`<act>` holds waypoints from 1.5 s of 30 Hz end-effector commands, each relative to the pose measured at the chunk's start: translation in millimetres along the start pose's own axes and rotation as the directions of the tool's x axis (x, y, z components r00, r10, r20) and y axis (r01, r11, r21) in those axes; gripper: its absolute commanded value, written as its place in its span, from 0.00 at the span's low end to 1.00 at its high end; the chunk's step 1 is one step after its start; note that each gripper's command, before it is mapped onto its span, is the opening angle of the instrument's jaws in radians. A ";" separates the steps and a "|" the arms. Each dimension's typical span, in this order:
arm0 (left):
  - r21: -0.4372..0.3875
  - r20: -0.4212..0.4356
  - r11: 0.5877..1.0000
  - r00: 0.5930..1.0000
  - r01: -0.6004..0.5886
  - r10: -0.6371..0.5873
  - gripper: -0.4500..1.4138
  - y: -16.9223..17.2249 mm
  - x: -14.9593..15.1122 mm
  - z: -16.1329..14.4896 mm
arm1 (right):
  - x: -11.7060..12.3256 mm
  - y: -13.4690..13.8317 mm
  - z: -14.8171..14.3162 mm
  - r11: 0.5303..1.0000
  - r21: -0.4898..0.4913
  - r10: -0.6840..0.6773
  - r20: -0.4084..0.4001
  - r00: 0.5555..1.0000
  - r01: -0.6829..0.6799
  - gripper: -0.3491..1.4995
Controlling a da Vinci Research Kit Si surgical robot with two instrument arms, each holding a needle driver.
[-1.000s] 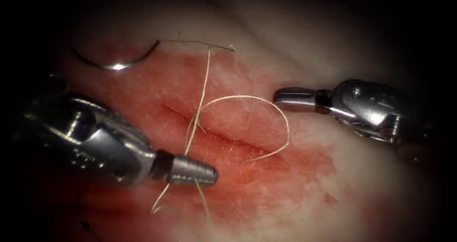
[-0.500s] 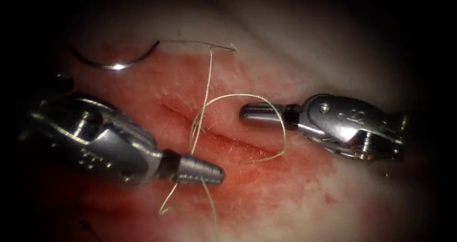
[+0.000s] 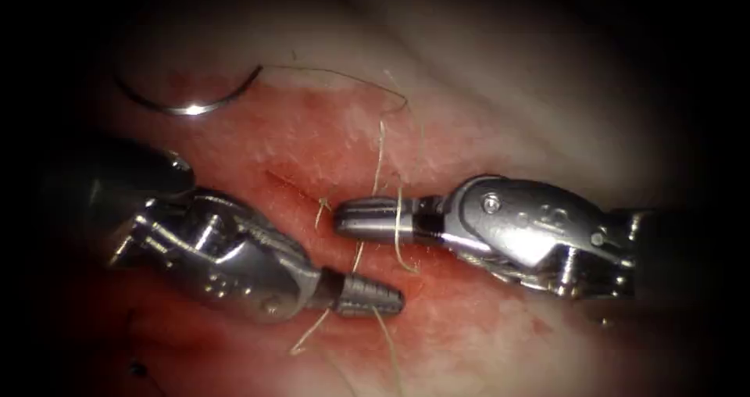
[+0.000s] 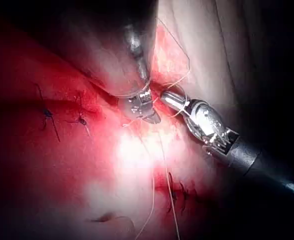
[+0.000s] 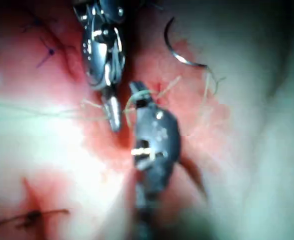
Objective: Wound Closure
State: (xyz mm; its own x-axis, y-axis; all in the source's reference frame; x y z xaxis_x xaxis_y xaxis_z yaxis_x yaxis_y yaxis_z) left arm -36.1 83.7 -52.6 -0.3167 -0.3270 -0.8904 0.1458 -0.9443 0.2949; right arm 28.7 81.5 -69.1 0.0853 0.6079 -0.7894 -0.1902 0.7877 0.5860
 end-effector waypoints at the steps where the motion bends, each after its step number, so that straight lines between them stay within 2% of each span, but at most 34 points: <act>1: 0.004 -0.018 1.000 1.000 0.007 -0.007 0.05 -0.1 0.6 0.3 | -0.4 0.4 0.5 1.000 -0.018 0.000 0.000 1.000 0.000 0.00; 6: 0.010 -0.041 1.000 0.999 0.019 -0.018 0.05 -0.6 2.6 0.3 | -0.3 0.8 0.4 0.999 -0.042 -0.001 -0.027 1.000 0.000 0.00; 7: 0.009 -0.044 1.000 0.999 0.020 -0.019 0.05 -0.6 3.0 0.4 | -0.2 0.8 0.5 0.999 -0.049 -0.001 -0.035 0.999 -0.001 0.10; 8: 0.005 -0.052 1.000 0.998 0.028 -0.027 0.05 -0.5 3.9 0.7 | 0.0 0.8 0.5 0.998 -0.060 0.000 -0.049 0.999 -0.003 0.25; 13: -0.005 -0.080 1.000 0.997 0.011 -0.011 0.05 -0.5 6.9 1.8 | 0.0 0.9 0.3 0.995 -0.102 0.000 -0.057 0.998 -0.006 0.55; 18: -0.011 -0.099 1.000 0.995 0.002 -0.003 0.05 -1.4 8.6 1.2 | -0.3 0.7 0.4 0.995 -0.103 -0.002 -0.057 0.998 -0.004 0.64; 19: -0.009 -0.101 1.000 0.995 -0.005 0.004 0.05 -1.9 9.0 0.8 | -0.3 0.7 0.4 0.994 -0.106 -0.002 -0.057 0.998 -0.004 0.70; 23: -0.004 -0.098 1.000 0.995 -0.009 0.009 0.05 -2.8 9.3 0.3 | -0.5 0.6 0.5 0.994 -0.106 -0.004 -0.051 0.999 -0.002 0.73; 26: 0.002 -0.092 1.000 0.996 -0.005 0.005 0.05 -3.6 8.7 -0.5 | -0.9 0.4 0.4 0.995 -0.101 0.002 -0.010 1.000 -0.003 0.73; 31: -0.003 -0.075 1.000 0.997 -0.004 0.004 0.05 -4.8 5.7 -3.1 | -1.6 0.0 0.3 0.996 -0.083 -0.014 0.032 0.999 0.017 0.71; 35: -0.006 -0.083 1.000 0.997 0.005 -0.005 0.05 -6.4 4.5 -4.1 | -2.0 -0.4 0.6 0.998 -0.067 -0.018 0.033 0.999 0.020 0.71; 45: -0.048 -0.154 0.999 0.988 0.006 -0.013 0.05 -9.4 1.8 -3.6 | -2.7 -1.2 0.9 0.999 -0.032 -0.030 0.062 0.998 0.032 0.68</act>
State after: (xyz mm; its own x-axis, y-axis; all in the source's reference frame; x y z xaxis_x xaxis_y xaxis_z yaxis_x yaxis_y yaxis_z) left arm -34.1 92.5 -58.7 -0.1629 -0.3029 -0.9390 0.1923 -0.9432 0.2709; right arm 28.8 79.2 -68.0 0.1541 0.5889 -0.7934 -0.2199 0.8033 0.5535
